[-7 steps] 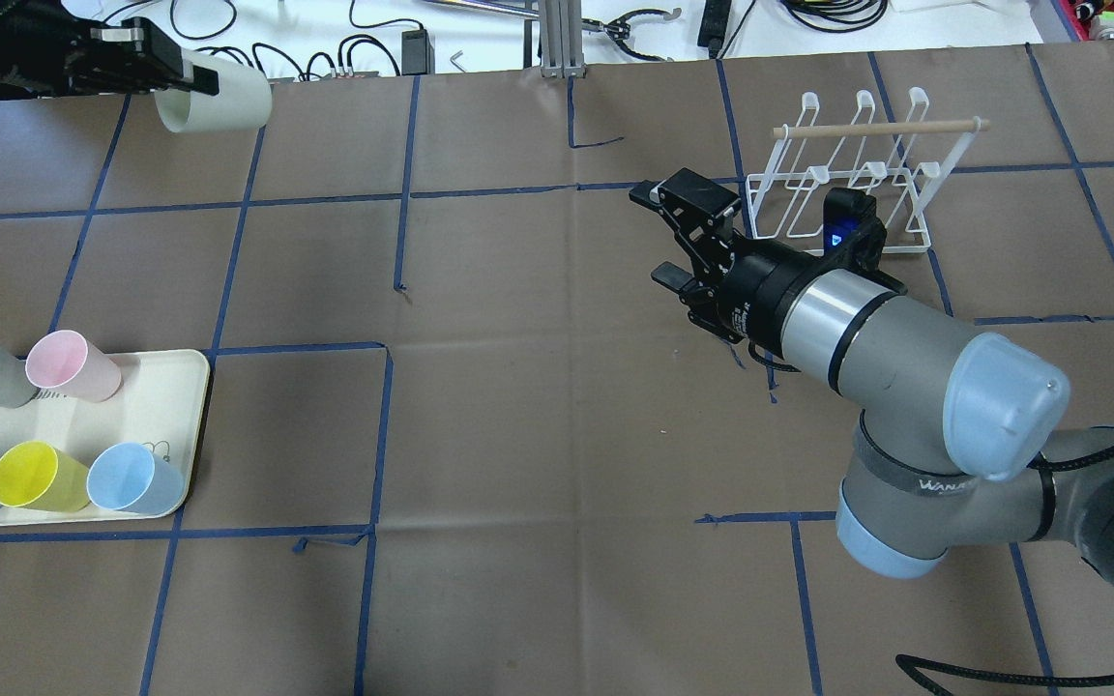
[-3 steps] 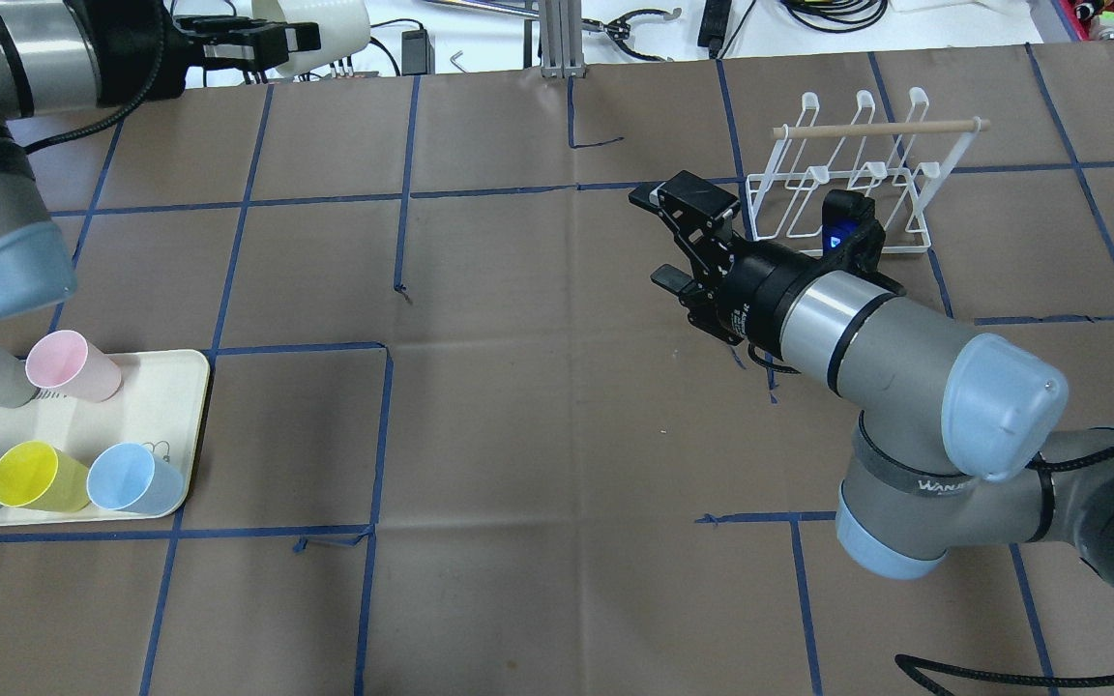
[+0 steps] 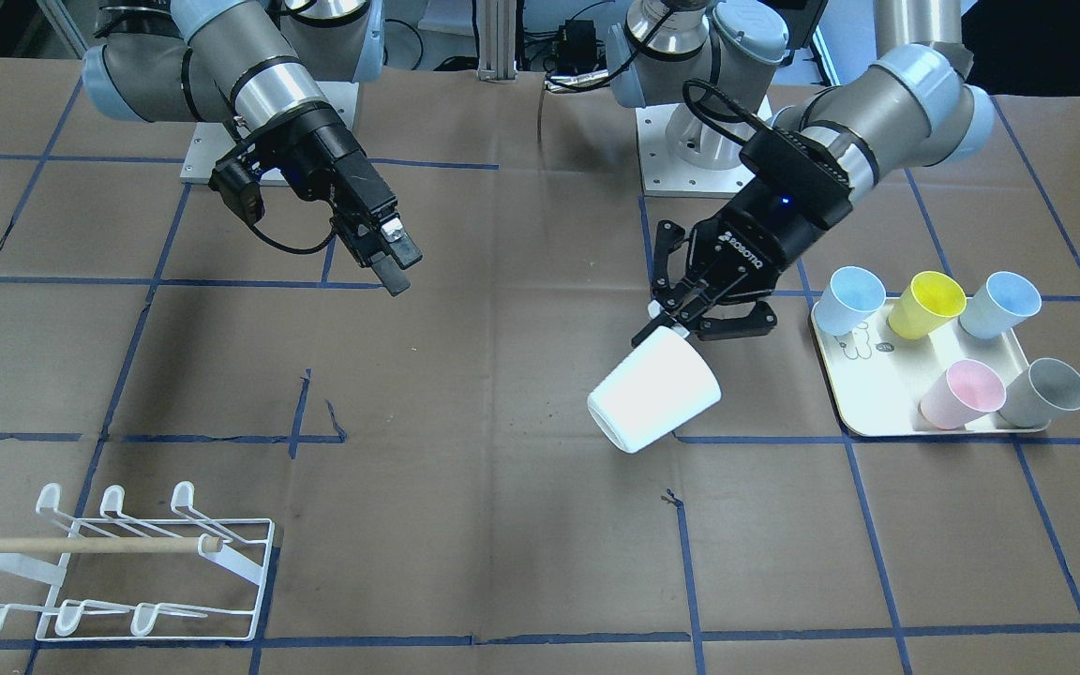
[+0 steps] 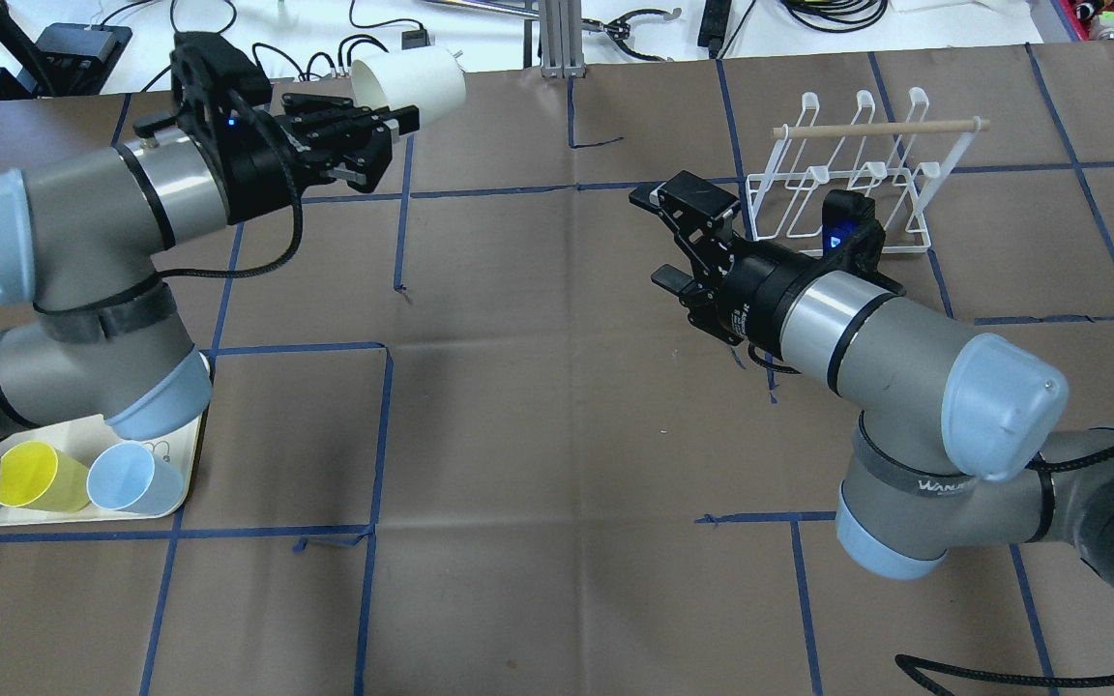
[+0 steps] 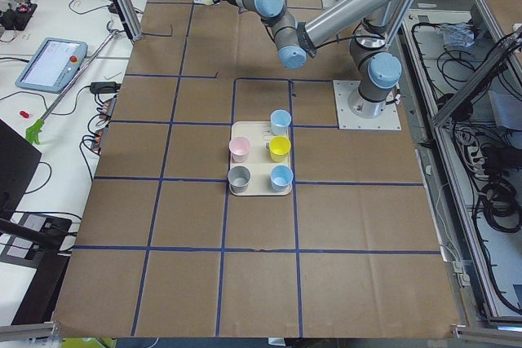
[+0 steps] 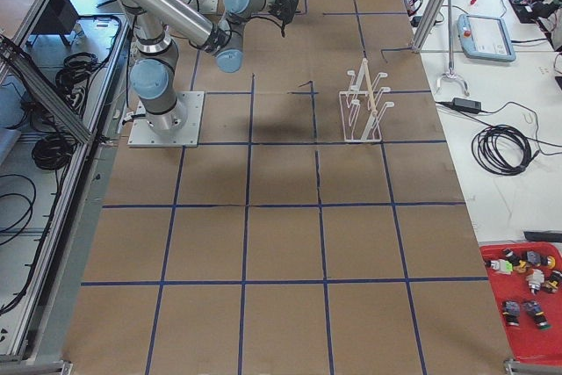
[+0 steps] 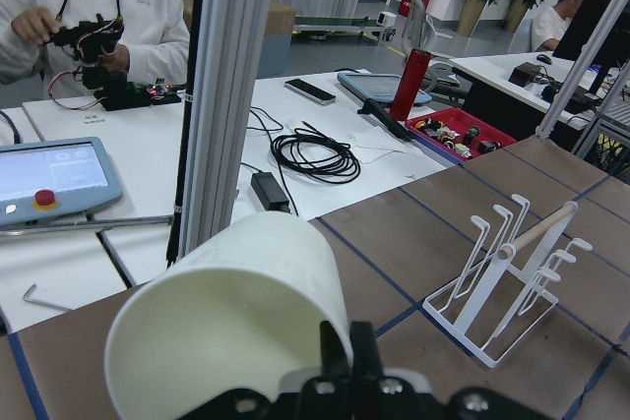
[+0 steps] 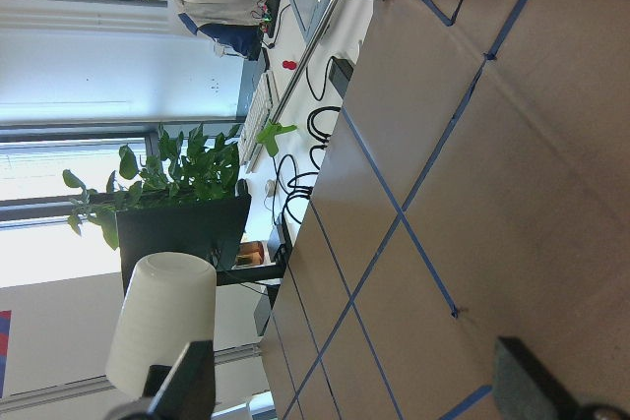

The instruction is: Transfer IKEA cup to right arm and place on rack

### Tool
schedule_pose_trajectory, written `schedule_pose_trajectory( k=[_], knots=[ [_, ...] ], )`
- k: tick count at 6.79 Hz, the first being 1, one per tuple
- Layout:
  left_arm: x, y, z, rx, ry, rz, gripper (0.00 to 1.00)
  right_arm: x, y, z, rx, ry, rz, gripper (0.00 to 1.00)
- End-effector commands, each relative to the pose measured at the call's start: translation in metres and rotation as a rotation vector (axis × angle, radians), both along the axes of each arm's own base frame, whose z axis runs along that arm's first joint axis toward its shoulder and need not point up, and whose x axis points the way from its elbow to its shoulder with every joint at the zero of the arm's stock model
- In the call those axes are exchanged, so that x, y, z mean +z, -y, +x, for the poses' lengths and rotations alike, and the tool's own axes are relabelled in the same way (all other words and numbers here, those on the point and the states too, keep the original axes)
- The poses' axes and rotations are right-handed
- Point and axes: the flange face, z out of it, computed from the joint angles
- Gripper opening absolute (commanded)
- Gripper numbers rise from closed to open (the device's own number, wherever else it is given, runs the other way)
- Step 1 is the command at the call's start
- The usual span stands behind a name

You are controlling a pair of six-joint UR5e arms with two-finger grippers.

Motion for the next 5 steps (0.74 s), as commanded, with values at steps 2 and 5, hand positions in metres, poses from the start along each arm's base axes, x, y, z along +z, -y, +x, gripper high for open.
schedule_pose_trajectory(
  k=[2,5],
  knots=[
    [-0.060,-0.034,-0.037,-0.079,-0.034,-0.073,0.00,-0.011,0.006,-0.003,-0.052,-0.018,0.090,1.00],
    [-0.063,-0.049,-0.068,-0.108,-0.112,-0.081,0.00,0.011,-0.007,0.000,-0.138,0.084,0.143,1.00]
  ],
)
